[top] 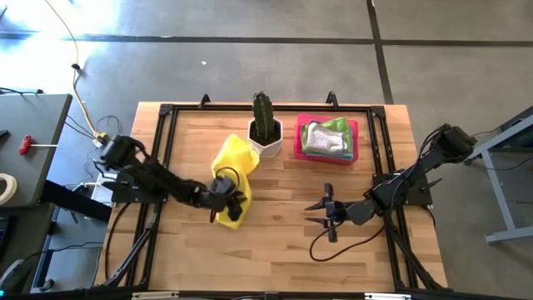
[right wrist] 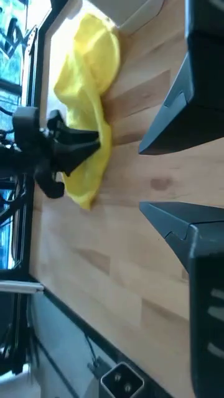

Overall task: Fold microfiber towels
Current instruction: Fold the yellow towel

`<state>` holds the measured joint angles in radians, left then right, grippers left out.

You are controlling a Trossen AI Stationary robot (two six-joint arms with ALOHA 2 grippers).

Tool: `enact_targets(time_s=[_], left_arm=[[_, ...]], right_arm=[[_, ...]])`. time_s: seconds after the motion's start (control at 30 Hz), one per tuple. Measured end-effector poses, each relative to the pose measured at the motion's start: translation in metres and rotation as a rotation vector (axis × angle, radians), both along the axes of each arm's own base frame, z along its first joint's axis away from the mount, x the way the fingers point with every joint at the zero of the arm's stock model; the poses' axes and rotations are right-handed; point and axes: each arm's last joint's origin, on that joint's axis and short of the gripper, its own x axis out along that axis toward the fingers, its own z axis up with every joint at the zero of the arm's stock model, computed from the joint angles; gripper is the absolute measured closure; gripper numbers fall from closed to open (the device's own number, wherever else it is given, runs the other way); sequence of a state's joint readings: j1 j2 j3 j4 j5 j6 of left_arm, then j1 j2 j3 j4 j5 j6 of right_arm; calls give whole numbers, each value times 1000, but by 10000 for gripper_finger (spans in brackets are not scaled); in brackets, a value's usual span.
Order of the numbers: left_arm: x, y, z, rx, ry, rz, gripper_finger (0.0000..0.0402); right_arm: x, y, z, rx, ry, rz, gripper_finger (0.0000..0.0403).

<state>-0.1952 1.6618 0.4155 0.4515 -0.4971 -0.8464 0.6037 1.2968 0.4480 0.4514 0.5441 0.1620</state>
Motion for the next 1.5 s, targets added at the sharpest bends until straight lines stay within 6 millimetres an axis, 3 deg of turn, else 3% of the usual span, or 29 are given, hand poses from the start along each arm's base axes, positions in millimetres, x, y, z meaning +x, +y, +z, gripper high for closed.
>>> enact_targets(time_s=[0.23, 0.43, 0.6, 0.77, 0.97, 1.23, 1.5], left_arm=[[26, -37, -8, 29, -83, -200, 275], [54, -69, 15, 60, -138, -573, 275], [64, -89, 32, 232, -168, -754, 275], [68, -89, 47, 400, -116, -688, 275], [60, -71, 42, 501, 71, -364, 275], [51, -56, 24, 280, 198, -260, 275], [57, -60, 13, 145, 196, -384, 275]], right_arm=[[0, 5, 2, -27, -8, 158, 277], [0, 6, 3, 9, -3, 199, 277], [0, 5, 2, 19, 0, 175, 277], [0, 5, 2, 42, 9, 166, 277], [0, 5, 0, 30, 25, 166, 277], [-1, 4, -1, 23, 39, 166, 277], [-1, 4, -2, 21, 42, 166, 277]])
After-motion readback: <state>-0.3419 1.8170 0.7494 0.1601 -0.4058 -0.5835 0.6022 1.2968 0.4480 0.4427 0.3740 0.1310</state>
